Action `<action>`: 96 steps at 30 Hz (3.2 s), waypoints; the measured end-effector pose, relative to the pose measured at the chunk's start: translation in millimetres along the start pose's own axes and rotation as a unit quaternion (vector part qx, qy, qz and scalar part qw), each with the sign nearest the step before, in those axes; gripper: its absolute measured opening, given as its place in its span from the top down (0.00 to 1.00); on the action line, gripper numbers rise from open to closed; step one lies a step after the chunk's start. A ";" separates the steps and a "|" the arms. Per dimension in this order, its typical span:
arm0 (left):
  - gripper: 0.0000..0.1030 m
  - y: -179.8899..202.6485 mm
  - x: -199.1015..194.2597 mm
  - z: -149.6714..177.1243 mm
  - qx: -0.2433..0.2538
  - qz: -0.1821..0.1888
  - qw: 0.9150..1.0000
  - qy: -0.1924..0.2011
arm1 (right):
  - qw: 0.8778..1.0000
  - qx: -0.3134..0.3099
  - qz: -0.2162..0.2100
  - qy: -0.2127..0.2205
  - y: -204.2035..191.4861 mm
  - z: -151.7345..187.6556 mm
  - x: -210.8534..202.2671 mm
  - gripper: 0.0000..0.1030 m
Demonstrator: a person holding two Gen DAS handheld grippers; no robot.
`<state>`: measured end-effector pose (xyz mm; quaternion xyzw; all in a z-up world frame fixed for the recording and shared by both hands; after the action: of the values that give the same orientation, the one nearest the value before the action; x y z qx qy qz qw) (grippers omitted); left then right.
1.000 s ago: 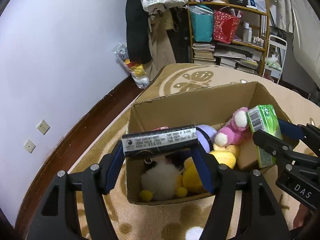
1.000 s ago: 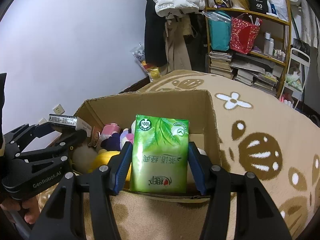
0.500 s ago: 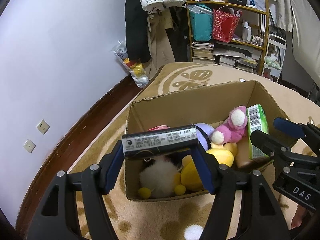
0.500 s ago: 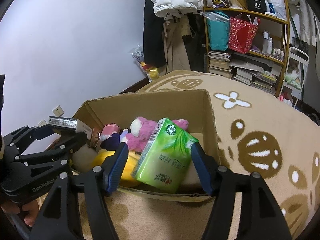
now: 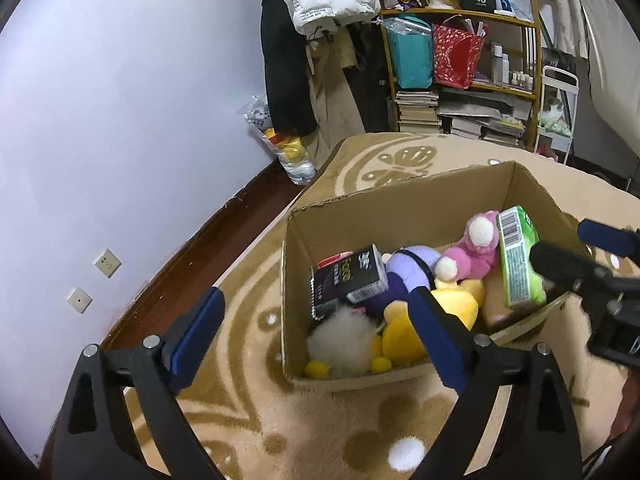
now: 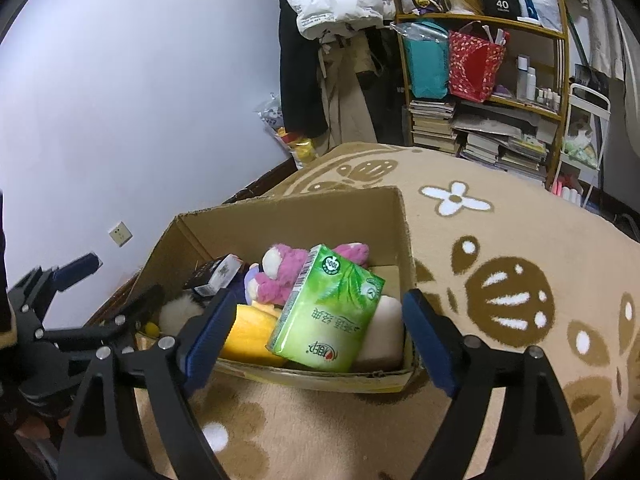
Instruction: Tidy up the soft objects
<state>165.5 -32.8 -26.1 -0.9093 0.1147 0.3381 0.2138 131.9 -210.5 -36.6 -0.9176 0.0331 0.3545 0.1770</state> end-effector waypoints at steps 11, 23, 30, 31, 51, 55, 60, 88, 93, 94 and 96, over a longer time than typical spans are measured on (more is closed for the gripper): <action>0.00 -22.9 -39.3 7.6 -0.037 -0.013 0.999 0.020 | 1.000 0.002 -0.005 0.028 -2.1 -7.3 -45.8 0.00; 0.00 -38.3 -96.8 23.8 -0.058 -0.020 0.997 0.044 | 0.998 -0.010 -0.013 0.061 -13.7 -3.8 -105.5 0.00; 0.00 -42.4 -140.5 29.7 -0.070 -0.024 0.994 0.081 | 0.996 -0.028 -0.011 0.080 -22.6 9.6 -138.3 0.00; 0.00 -42.3 -145.7 30.6 -0.072 -0.023 0.993 0.086 | 0.996 -0.029 -0.012 0.084 -23.6 11.4 -142.7 0.00; 0.00 -53.2 -193.6 60.8 -0.098 -0.020 0.985 0.144 | 0.986 -0.051 -0.018 0.156 -32.7 51.1 -189.6 0.00; 0.00 -50.3 -189.2 66.1 -0.098 -0.022 0.983 0.150 | 0.987 -0.051 -0.017 0.150 -31.7 56.5 -185.1 0.00; 0.00 -48.5 -184.2 68.4 -0.103 -0.019 0.984 0.145 | 0.986 -0.047 -0.024 0.158 -26.8 64.5 -181.0 0.00; 0.00 -28.2 -147.0 69.4 -0.074 -0.017 0.993 0.096 | 0.990 -0.033 -0.014 0.136 -14.7 75.2 -156.4 0.00; 0.00 -28.7 -146.4 70.5 -0.075 -0.011 0.993 0.095 | 0.990 -0.034 -0.013 0.135 -14.8 75.7 -155.8 0.00; 0.00 -28.5 -146.6 70.4 -0.075 -0.010 0.993 0.095 | 0.990 -0.034 -0.014 0.135 -14.8 75.7 -156.0 0.00; 0.00 -28.5 -146.8 70.3 -0.074 -0.012 0.993 0.095 | 0.990 -0.034 -0.013 0.135 -14.9 75.7 -155.9 0.00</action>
<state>26.4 34.5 32.4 -0.9519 0.0978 0.2552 0.1383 -30.1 -180.2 19.3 -0.9629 0.0327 0.2256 0.1446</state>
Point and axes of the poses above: each gripper's, at about its wrist camera, not at the fingertips, and x roughly the way its jaws point, y to its right, z to its underside, the point moved 3 cm from there along x, roughly the way its jaws point, and after that the axes turned 7 degrees about x, right-handed, at the moved point
